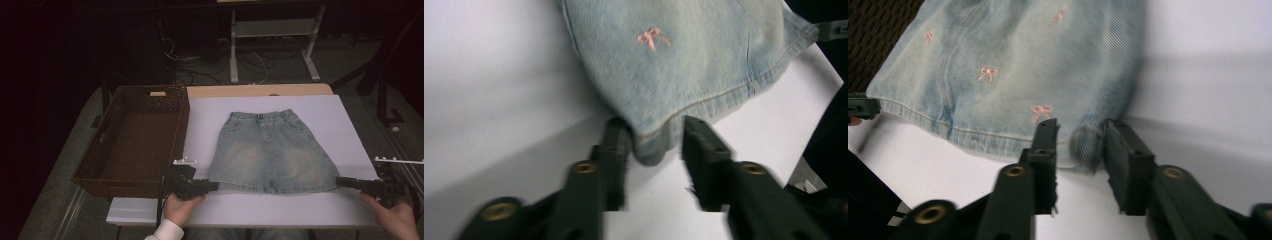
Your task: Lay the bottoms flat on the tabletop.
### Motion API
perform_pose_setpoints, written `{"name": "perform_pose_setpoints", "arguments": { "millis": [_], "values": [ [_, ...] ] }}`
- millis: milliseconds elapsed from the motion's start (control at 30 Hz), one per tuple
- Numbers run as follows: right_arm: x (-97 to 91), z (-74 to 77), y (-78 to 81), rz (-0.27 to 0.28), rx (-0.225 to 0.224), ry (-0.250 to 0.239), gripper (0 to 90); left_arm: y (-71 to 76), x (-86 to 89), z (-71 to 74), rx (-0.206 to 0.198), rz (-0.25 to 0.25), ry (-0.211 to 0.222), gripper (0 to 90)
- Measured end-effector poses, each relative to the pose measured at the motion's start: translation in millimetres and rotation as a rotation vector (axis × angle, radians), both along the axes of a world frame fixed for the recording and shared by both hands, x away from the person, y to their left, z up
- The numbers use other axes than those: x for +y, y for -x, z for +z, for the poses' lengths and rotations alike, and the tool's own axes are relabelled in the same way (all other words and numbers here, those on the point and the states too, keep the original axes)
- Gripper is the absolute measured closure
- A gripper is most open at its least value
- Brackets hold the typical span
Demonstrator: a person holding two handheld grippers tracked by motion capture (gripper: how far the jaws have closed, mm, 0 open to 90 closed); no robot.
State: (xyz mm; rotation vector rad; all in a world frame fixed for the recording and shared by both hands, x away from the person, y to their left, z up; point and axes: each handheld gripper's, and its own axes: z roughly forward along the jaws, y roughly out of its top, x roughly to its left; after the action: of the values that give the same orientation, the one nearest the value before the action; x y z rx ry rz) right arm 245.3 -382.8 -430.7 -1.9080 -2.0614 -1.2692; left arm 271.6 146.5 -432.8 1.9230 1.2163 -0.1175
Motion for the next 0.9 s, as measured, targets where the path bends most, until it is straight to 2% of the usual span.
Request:
{"name": "perform_pose_setpoints", "arguments": {
  "millis": [67,133,233,500,600,700,800,900],
  "values": [
    [1.3,2.6,0.2,-0.002,-0.013,0.008,56.8,0.7,-0.8,3.1,-0.015,0.026,-0.023,45.3],
    [2.1,6.2,0.6,-0.005,-0.037,0.015,52.4,1.4,-1.1,6.7,-0.026,0.051,-0.030,39.3],
    [2.9,11.8,0.2,-0.003,-0.070,0.021,46.3,2.1,-2.2,12.4,-0.044,0.054,-0.030,34.9],
    [11.8,27.2,-7.2,0.038,-0.155,0.041,27.0,3.1,-8.1,27.3,-0.106,0.003,-0.011,28.2],
    [20.2,33.4,-11.8,0.066,-0.182,0.052,17.3,1.7,-8.4,35.1,-0.130,-0.014,0.004,26.0],
    [29.2,40.5,-17.5,0.102,-0.210,0.076,13.3,0.6,-8.0,41.9,-0.149,-0.027,0.023,22.7],
    [36.7,47.4,-24.2,0.109,-0.225,0.095,0.2,-0.4,-8.9,46.9,-0.166,-0.045,0.033,16.3],
    [43.1,54.8,-31.9,0.132,-0.243,0.098,0.0,-1.7,-10.1,51.3,-0.177,-0.055,0.051,13.6]
  ]
}}
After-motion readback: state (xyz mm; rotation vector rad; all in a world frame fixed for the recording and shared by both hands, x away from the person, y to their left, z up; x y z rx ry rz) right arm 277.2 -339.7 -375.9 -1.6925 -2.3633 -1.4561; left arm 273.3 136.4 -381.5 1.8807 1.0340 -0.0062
